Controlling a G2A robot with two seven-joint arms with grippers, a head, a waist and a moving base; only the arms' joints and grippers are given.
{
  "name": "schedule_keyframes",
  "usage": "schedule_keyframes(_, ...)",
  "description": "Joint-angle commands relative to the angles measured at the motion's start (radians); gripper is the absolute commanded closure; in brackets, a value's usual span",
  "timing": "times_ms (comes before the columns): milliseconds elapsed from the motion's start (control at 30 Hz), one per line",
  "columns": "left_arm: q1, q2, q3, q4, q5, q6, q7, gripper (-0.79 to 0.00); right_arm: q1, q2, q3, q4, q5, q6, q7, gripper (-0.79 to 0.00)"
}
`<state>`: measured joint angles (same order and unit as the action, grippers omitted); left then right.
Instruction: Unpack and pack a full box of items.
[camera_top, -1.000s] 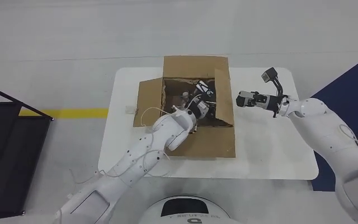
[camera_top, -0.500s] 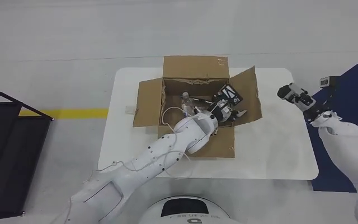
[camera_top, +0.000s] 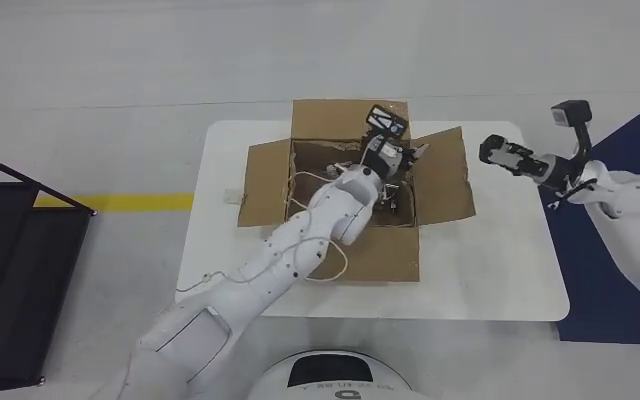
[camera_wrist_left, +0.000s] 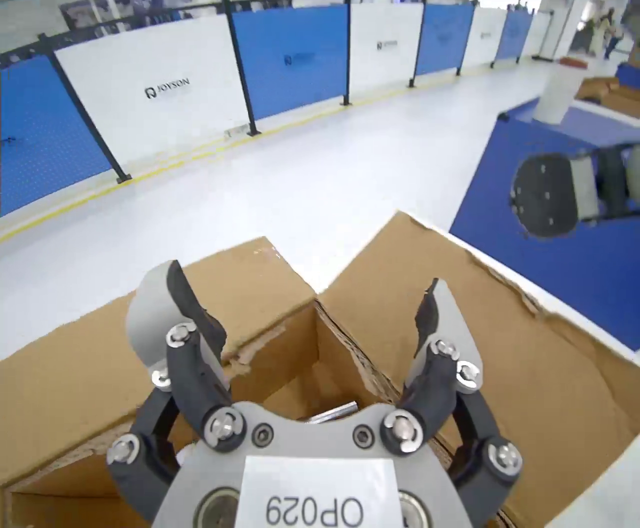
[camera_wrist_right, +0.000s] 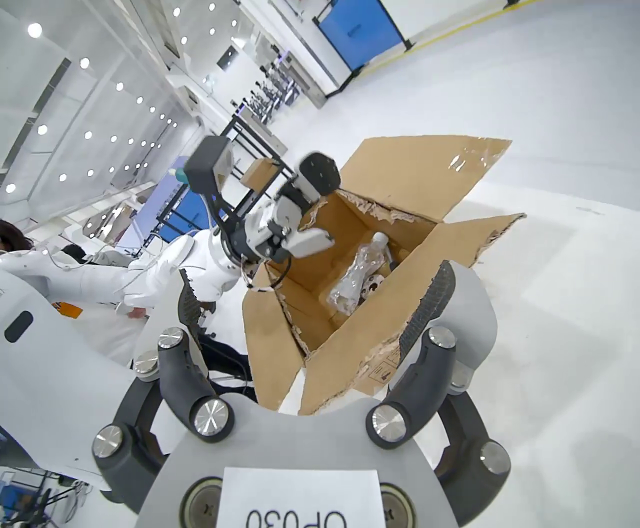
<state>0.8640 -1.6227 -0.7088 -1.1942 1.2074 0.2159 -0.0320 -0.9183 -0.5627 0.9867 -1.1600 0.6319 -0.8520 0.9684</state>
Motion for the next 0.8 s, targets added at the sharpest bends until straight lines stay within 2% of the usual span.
schedule_keyframes(0,0.04,0.025,-0.082,-0.072,0.018,0.004,0.01,-0.785,0.046,-0.013,-0.04,0.024,0.016,0.048,0.048,-0.785)
schedule_keyframes(67,0.098,0.054,-0.175,-0.17,0.047,-0.003,0.003,-0.785,0.082,-0.027,-0.079,0.056,0.018,0.086,0.086,-0.785)
schedule_keyframes(200,0.262,0.11,-0.366,-0.398,0.109,-0.057,-0.046,-0.785,0.147,-0.058,-0.147,0.135,0.022,0.154,0.154,-0.776)
schedule_keyframes(300,0.38,0.138,-0.492,-0.538,0.117,-0.102,-0.072,-0.785,0.191,-0.085,-0.195,0.197,0.005,0.188,0.188,-0.785)
schedule_keyframes(367,0.44,0.15,-0.554,-0.6,0.118,-0.131,-0.083,-0.785,0.22,-0.105,-0.224,0.25,-0.017,0.205,0.205,-0.779)
schedule_keyframes(500,0.52,0.165,-0.648,-0.677,0.099,-0.166,-0.091,-0.785,0.285,-0.153,-0.291,0.349,-0.106,0.25,0.247,-0.773)
schedule_keyframes(567,0.545,0.169,-0.685,-0.697,0.083,-0.174,-0.092,-0.785,0.323,-0.182,-0.331,0.387,-0.182,0.311,0.249,-0.785)
schedule_keyframes(700,0.576,0.177,-0.747,-0.708,0.062,-0.187,-0.097,-0.785,0.39,-0.239,-0.4,0.44,-0.319,0.412,0.22,-0.785)
schedule_keyframes(767,0.584,0.182,-0.773,-0.701,0.081,-0.187,-0.098,-0.785,0.411,-0.262,-0.412,0.47,-0.331,0.412,0.202,-0.785)
